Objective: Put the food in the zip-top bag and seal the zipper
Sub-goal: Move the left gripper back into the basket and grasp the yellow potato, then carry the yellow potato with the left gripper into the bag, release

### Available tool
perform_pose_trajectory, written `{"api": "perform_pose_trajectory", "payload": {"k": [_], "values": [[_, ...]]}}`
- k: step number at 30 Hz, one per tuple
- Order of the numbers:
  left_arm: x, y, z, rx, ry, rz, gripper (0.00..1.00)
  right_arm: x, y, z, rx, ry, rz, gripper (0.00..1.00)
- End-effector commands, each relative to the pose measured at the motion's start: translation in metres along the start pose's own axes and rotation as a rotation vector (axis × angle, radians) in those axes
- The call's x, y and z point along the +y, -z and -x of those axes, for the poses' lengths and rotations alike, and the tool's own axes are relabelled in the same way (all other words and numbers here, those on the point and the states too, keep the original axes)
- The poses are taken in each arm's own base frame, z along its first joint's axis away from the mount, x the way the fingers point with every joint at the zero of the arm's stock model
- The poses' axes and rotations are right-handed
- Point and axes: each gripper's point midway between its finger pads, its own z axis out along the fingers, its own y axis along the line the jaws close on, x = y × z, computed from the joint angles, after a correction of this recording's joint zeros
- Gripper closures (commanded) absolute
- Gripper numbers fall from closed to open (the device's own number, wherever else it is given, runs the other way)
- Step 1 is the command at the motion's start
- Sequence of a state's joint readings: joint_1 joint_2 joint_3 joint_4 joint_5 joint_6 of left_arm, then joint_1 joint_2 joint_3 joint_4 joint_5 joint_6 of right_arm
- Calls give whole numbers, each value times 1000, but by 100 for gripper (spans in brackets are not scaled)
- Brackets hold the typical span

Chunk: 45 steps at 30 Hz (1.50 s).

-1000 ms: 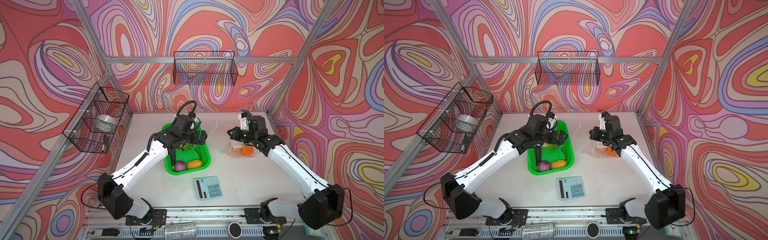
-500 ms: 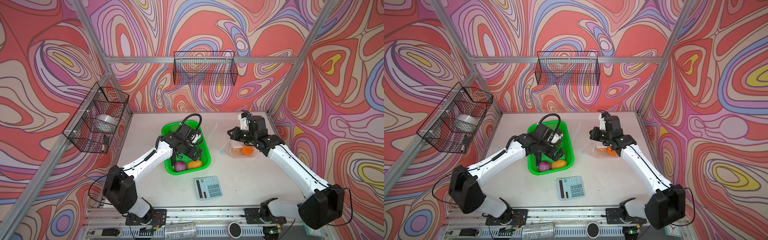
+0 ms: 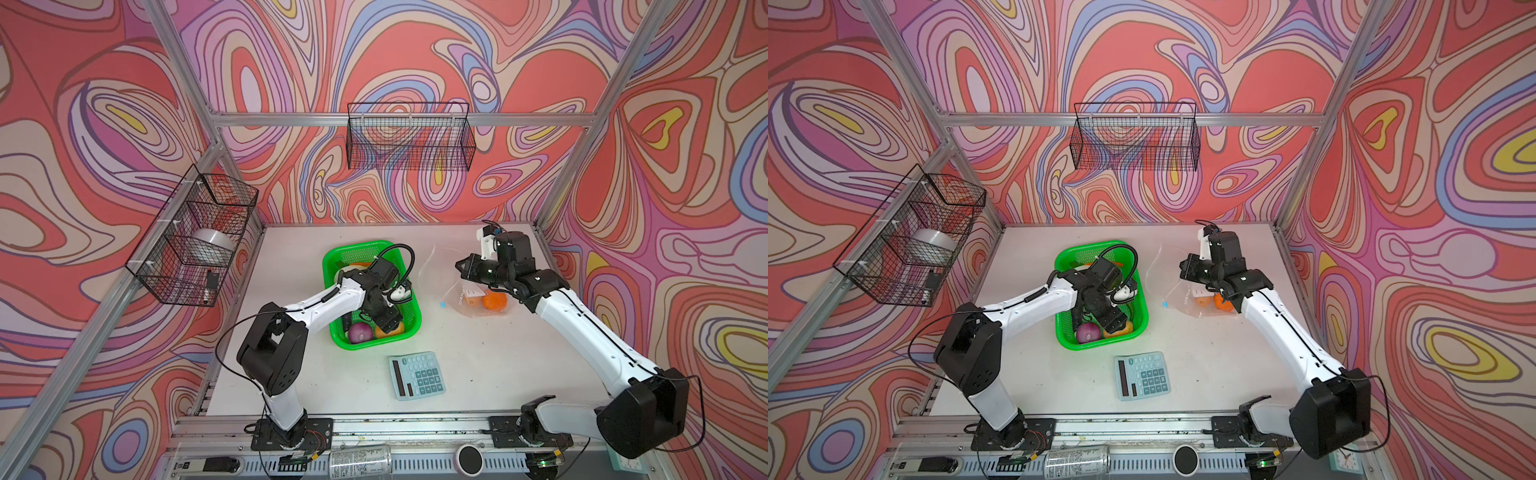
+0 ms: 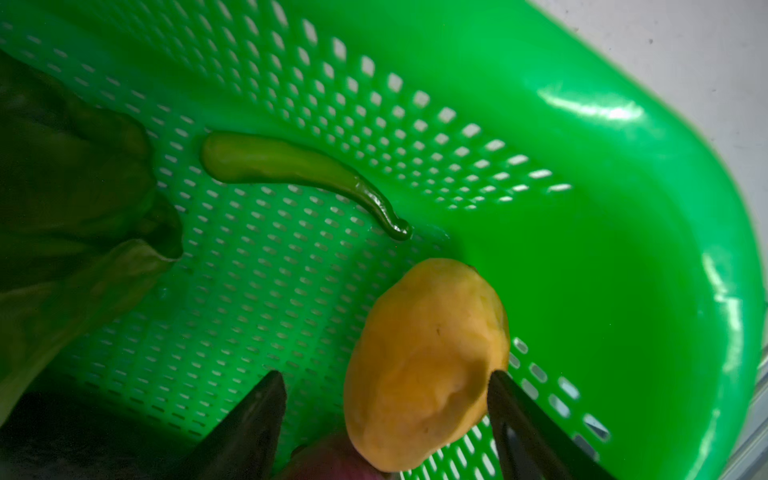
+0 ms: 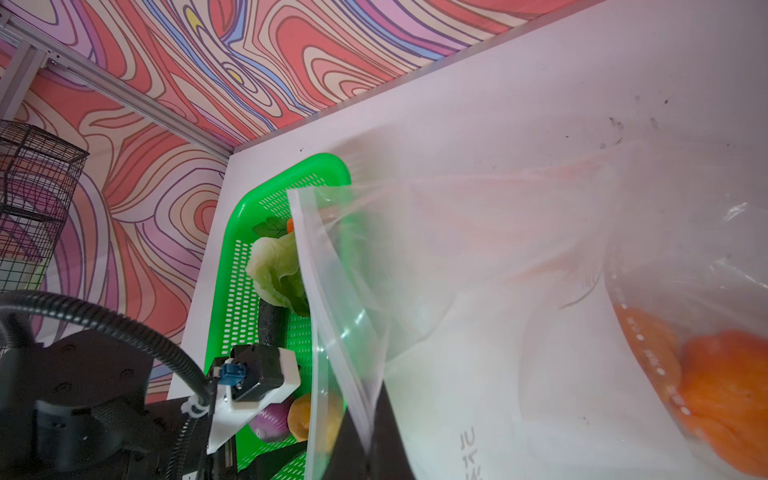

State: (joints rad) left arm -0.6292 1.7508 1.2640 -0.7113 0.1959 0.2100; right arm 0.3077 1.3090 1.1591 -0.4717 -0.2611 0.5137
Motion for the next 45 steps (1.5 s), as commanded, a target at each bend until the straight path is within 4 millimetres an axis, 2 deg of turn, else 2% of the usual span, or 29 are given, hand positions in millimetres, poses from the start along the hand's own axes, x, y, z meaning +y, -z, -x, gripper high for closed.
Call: {"api": "perform_pose_trajectory", "payload": {"k": [1,6,11,16,20,27,32,35,41,45], "values": [[-9,-14,-21,90,-36,-45,21,-1,0,3,-9,10,-8,100],[1,-28,-26,123,-57,34,20,-2,-2,2,-5,4,-9,100],[16,-31,-20,107,-41,124,19,0,0,4,-9,6,-4,100],[16,-31,-12,77,-31,120,22,0,0,3,-8,2,-4,100],[16,-30,-10,73,-20,121,28,-1,1,3,-10,2,-7,100],[16,-24,-9,72,8,125,49,-1,1,2,-9,2,-7,100],[17,-7,0,29,38,135,59,-2,1,1,-7,3,-7,100],[19,9,9,-13,62,142,59,-2,1,1,-8,4,-7,100],[22,54,33,-142,109,160,60,-2,2,0,-10,4,-6,100],[15,90,58,-273,134,131,60,-2,0,0,-7,1,-3,100]]}}
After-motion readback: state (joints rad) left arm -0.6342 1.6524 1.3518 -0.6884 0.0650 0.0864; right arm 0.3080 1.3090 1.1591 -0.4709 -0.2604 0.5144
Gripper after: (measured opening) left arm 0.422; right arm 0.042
